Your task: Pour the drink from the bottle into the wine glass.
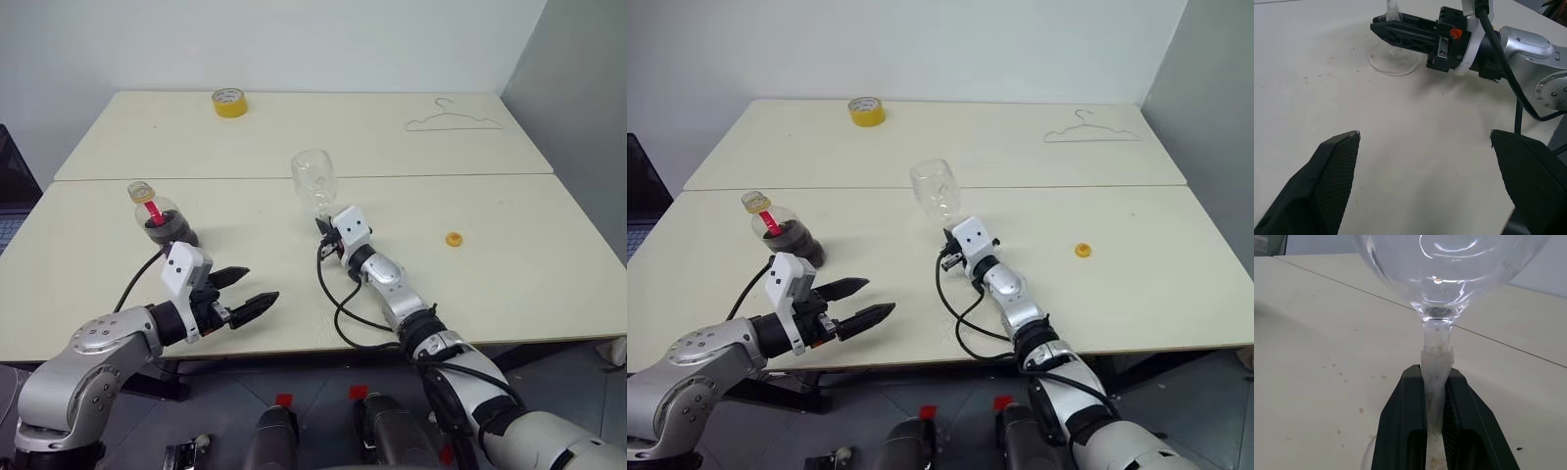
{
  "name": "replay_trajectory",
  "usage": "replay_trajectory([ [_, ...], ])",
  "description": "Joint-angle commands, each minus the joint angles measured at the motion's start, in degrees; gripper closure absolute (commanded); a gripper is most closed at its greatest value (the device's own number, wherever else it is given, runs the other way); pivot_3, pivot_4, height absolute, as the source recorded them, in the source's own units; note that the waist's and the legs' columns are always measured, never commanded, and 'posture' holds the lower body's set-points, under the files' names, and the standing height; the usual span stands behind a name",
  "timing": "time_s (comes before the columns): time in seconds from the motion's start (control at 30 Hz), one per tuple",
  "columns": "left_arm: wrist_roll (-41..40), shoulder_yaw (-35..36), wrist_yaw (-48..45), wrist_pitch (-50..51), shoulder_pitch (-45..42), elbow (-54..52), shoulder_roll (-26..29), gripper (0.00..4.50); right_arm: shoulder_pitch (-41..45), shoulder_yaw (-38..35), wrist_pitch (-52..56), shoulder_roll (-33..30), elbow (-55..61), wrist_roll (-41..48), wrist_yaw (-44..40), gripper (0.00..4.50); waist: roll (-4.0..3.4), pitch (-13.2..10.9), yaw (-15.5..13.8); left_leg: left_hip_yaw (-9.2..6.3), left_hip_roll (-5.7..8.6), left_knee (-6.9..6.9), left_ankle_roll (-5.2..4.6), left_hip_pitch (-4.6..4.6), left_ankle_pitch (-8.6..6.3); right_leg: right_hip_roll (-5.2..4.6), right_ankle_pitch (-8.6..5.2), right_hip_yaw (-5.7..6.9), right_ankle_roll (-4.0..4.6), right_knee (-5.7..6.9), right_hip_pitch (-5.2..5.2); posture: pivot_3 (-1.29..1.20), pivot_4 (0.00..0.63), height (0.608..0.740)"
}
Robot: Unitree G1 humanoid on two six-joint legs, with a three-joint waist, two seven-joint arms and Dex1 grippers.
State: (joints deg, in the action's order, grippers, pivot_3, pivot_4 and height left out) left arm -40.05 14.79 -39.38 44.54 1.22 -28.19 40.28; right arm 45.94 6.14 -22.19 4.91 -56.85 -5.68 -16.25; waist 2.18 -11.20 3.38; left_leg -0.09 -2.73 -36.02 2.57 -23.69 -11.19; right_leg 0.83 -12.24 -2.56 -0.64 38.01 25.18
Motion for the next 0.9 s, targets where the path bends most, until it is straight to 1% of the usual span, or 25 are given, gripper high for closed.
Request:
replay_trajectory([
  [0.03, 0.42, 0.22, 0.18, -1.21, 0.17, -0.93, 0.06, 0.0, -2.79, 1.55, 0.92, 0.08, 0.38, -2.67, 4.33, 4.37, 0.03, 0.03, 0.04, 0.0, 0.0, -0.01, 0.0, 0.01, 0.0, 0.0, 0.0, 0.0, 0.0, -0.01, -0.02, 0.0, 0.15, 0.74],
  [0.27, 1.15, 0.09, 0.14, -1.53, -0.11, -0.22, 0.02, 0.0, -5.05, 2.9, 6.59, 0.38, 2.69, -2.34, 2.5, 4.37, 0.19, 0.21, 0.03, 0.0, -0.01, 0.02, 0.0, 0.24, 0.0, -0.01, -0.01, 0.0, 0.01, -0.01, -0.2, 0.0, 0.15, 0.74],
  [0.6, 1.26, -0.08, 0.18, -1.77, -0.88, 0.4, -0.03, 0.0, -6.7, 4.2, 8.54, -0.32, 4.9, -3.41, 1.69, 4.37, 0.22, 0.27, 0.04, 0.01, -0.03, 0.05, 0.0, 0.41, 0.0, -0.02, -0.03, -0.01, 0.03, -0.06, -0.36, 0.0, 0.15, 0.74],
  [0.63, 1.27, -0.08, 0.2, -1.83, -0.88, 0.42, 0.0, 0.0, -6.77, 4.24, 8.64, -0.36, 4.95, -3.45, 1.72, 3.6, 0.24, 0.29, 0.04, 0.01, -0.03, 0.05, 0.0, 0.42, -0.01, -0.02, -0.03, -0.01, 0.03, -0.06, -0.36, 0.0, 0.15, 0.74],
  [0.67, 1.27, -0.08, 0.21, -1.88, -0.86, 0.43, 0.03, 0.0, -6.82, 4.31, 8.77, -0.4, 5.05, -3.41, 1.74, 3.46, 0.29, 0.32, 0.04, 0.01, -0.03, 0.06, 0.0, 0.43, -0.01, -0.02, -0.03, -0.01, 0.04, -0.06, -0.36, 0.0, 0.15, 0.74],
  [0.77, 1.41, -0.12, 0.33, -2.04, -0.84, 0.49, 0.08, 0.0, -7.04, 4.66, 8.97, -0.61, 5.25, -3.19, 1.61, 2.42, 0.33, 0.36, 0.07, 0.04, -0.04, 0.08, 0.0, 0.44, -0.01, -0.02, -0.03, -0.03, 0.04, -0.06, -0.37, 0.0, 0.15, 0.74],
  [0.8, 1.45, -0.15, 0.37, -2.09, -0.86, 0.52, 0.09, 0.0, -7.12, 4.74, 8.95, -0.68, 5.2, -3.13, 1.62, 2.16, 0.34, 0.37, 0.09, 0.03, -0.05, 0.08, 0.0, 0.45, -0.01, -0.02, -0.03, -0.02, 0.04, -0.07, -0.37, 0.0, 0.15, 0.74],
  [0.83, 1.49, -0.17, 0.39, -2.14, -0.89, 0.56, 0.09, 0.0, -7.17, 4.8, 8.91, -0.74, 5.14, -3.1, 1.66, 1.71, 0.35, 0.37, 0.11, 0.03, -0.05, 0.09, 0.0, 0.44, -0.01, -0.02, -0.03, -0.02, 0.04, -0.09, -0.37, 0.0, 0.15, 0.74],
  [0.87, 1.5, -0.17, 0.41, -2.17, -0.94, 0.62, 0.07, 0.0, -7.21, 4.86, 8.84, -0.79, 5.08, -3.09, 1.65, 1.46, 0.35, 0.38, 0.14, 0.03, -0.05, 0.09, 0.0, 0.44, -0.01, -0.02, -0.03, -0.02, 0.04, -0.1, -0.37, 0.0, 0.15, 0.74],
  [0.9, 1.51, -0.18, 0.42, -2.21, -0.97, 0.67, 0.05, 0.0, -7.23, 4.92, 8.78, -0.83, 5.05, -3.07, 1.64, 1.06, 0.36, 0.38, 0.15, 0.03, -0.05, 0.1, 0.0, 0.44, -0.01, -0.02, -0.04, -0.02, 0.04, -0.11, -0.37, 0.0, 0.15, 0.74],
])
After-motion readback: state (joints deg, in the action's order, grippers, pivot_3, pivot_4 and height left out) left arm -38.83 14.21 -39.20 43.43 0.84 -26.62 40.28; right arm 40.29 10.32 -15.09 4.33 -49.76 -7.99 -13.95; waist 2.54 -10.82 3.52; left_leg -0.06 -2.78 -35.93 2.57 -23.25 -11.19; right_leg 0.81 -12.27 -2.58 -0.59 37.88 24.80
